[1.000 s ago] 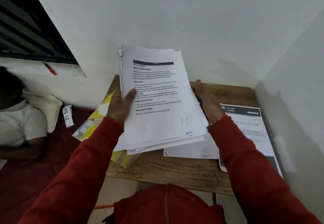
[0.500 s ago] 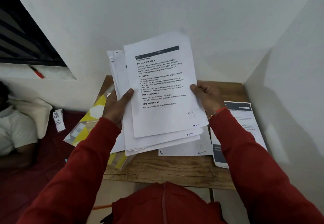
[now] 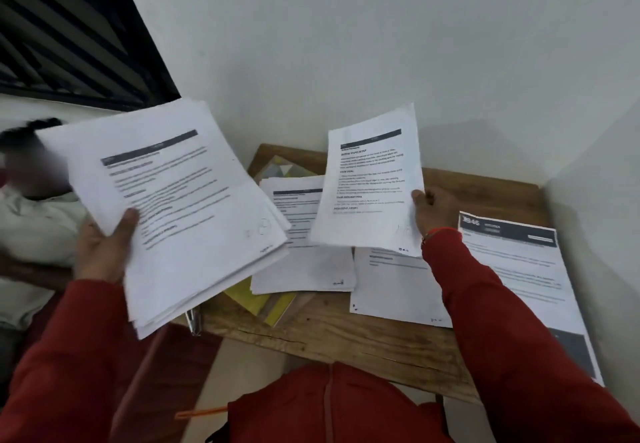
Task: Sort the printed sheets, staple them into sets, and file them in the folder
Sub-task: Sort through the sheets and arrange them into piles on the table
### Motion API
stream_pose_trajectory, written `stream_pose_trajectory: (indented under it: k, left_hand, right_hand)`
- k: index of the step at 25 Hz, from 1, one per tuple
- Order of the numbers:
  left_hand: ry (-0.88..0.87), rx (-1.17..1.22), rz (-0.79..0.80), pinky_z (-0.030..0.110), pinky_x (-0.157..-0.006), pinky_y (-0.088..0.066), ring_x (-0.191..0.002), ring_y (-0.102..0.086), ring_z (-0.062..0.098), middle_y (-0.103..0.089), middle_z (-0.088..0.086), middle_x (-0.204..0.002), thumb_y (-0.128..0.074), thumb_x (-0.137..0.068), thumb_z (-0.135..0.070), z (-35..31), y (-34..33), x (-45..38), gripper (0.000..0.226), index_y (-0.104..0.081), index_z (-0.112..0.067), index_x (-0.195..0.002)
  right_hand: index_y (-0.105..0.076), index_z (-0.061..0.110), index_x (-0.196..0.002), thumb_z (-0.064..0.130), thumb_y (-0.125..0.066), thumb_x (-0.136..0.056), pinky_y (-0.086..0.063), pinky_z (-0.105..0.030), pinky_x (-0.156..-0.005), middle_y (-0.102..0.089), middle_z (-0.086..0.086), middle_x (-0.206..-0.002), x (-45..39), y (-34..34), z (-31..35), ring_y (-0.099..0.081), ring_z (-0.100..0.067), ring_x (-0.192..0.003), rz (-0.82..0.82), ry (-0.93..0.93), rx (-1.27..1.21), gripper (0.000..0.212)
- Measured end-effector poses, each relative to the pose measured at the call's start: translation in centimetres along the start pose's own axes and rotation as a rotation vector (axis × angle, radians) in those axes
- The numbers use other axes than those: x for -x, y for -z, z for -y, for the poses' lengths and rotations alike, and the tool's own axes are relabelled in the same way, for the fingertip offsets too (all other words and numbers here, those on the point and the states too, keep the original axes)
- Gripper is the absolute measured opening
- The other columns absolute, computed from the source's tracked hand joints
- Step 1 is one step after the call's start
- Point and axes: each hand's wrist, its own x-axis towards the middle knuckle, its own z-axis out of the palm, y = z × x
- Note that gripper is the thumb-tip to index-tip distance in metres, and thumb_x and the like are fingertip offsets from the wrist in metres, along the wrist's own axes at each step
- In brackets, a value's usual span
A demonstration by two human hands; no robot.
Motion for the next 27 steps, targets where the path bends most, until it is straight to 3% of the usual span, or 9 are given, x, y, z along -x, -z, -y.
stream_pose_trajectory:
  k: [4, 7, 9, 12, 14, 18, 21, 24, 27]
  left_hand:
    - [0.030, 0.011, -0.039, 0.023, -0.085, -0.056, -0.087, -0.066, -0.002, -0.069, -0.004, -0.110, -0.062, -0.094, -0.018, 1.2, 4.1, 0.5, 0.010, -0.069, -0.024, -0.097]
    - [0.062, 0.028, -0.055, 0.014, -0.071, -0.056, -0.072, -0.067, -0.006, -0.072, -0.022, -0.081, -0.058, -0.095, -0.010, 1.1, 3.3, 1.2, 0.013, -0.064, -0.021, -0.093]
    - [0.058, 0.048, -0.038, 0.015, -0.070, -0.056, -0.072, -0.068, -0.004, -0.071, -0.024, -0.078, -0.055, -0.096, -0.006, 1.3, 2.5, 1.3, 0.015, -0.062, -0.019, -0.098]
    - [0.054, 0.080, -0.006, 0.020, -0.075, -0.058, -0.078, -0.069, 0.000, -0.073, -0.019, -0.087, -0.054, -0.095, -0.002, 2.0, 1.9, 0.9, 0.022, -0.059, -0.007, -0.116]
    - [0.066, 0.077, 0.023, 0.025, -0.079, -0.058, -0.083, -0.070, 0.004, -0.074, -0.016, -0.093, -0.055, -0.095, -0.004, 2.8, 1.7, 0.6, 0.033, -0.053, 0.000, -0.128]
    - [0.108, 0.080, 0.089, 0.037, -0.087, -0.056, -0.088, -0.070, 0.009, -0.073, -0.011, -0.101, -0.058, -0.094, -0.007, 3.8, 0.4, -0.1, 0.028, -0.060, -0.009, -0.122]
    - [0.115, 0.083, 0.150, 0.037, -0.086, -0.057, -0.090, -0.070, 0.011, -0.073, -0.008, -0.105, -0.057, -0.094, -0.008, 4.0, -1.4, -0.5, 0.024, -0.062, -0.013, -0.117]
    - [0.100, 0.110, 0.191, 0.036, -0.087, -0.057, -0.094, -0.069, 0.013, -0.067, 0.003, -0.119, -0.058, -0.094, -0.009, 3.7, -2.9, -0.8, 0.036, -0.055, -0.005, -0.130]
    - [0.103, 0.129, 0.205, 0.029, -0.082, -0.058, -0.090, -0.070, 0.010, -0.071, -0.005, -0.110, -0.057, -0.094, -0.008, 3.5, -3.7, -0.8, 0.039, -0.053, -0.002, -0.132]
  right_hand:
    - [-0.071, 0.002, -0.098, 0.017, -0.061, -0.091, -0.046, -0.034, -0.083, -0.071, -0.018, -0.098, 0.8, -5.4, -0.1, -0.064, -0.033, -0.095, 0.177, 0.005, 0.092, 0.019]
    - [-0.071, 0.003, -0.100, 0.019, -0.061, -0.092, -0.044, -0.031, -0.082, -0.070, -0.018, -0.101, 2.1, -8.5, -1.1, -0.063, -0.034, -0.099, 0.304, -0.002, 0.185, 0.021]
    - [-0.071, 0.004, -0.106, 0.026, -0.061, -0.093, -0.041, -0.029, -0.081, -0.069, -0.016, -0.107, 2.7, -9.2, -1.7, -0.061, -0.033, -0.103, 0.363, -0.020, 0.256, 0.027]
    - [-0.062, 0.008, -0.121, 0.037, -0.062, -0.091, -0.041, -0.036, -0.095, -0.063, -0.018, -0.118, 2.7, -7.9, -3.1, -0.056, -0.036, -0.113, 0.225, -0.029, 0.299, 0.041]
    - [-0.047, 0.015, -0.134, 0.047, -0.064, -0.086, -0.035, -0.051, -0.102, -0.046, -0.020, -0.134, 2.3, -5.6, -4.8, -0.042, -0.042, -0.124, 0.084, -0.081, 0.556, 0.060]
    - [-0.023, 0.021, -0.145, 0.064, -0.068, -0.074, -0.023, -0.062, -0.107, -0.025, -0.021, -0.148, 2.7, -2.1, -7.1, -0.026, -0.043, -0.134, 0.072, -0.276, 0.807, 0.095]
    - [-0.023, 0.021, -0.144, 0.055, -0.076, -0.072, -0.024, -0.062, -0.106, -0.033, -0.025, -0.144, 1.8, -1.8, -7.2, -0.031, -0.044, -0.133, 0.085, -0.328, 0.728, 0.095]
    - [-0.028, 0.019, -0.141, 0.050, -0.077, -0.073, -0.024, -0.059, -0.107, -0.038, -0.024, -0.141, 0.9, -1.5, -7.2, -0.033, -0.042, -0.132, 0.079, -0.390, 0.660, 0.089]
    - [-0.030, 0.020, -0.141, 0.058, -0.073, -0.073, -0.026, -0.058, -0.108, -0.027, -0.021, -0.146, 1.1, -1.8, -7.3, -0.028, -0.041, -0.132, 0.077, -0.330, 0.755, 0.089]
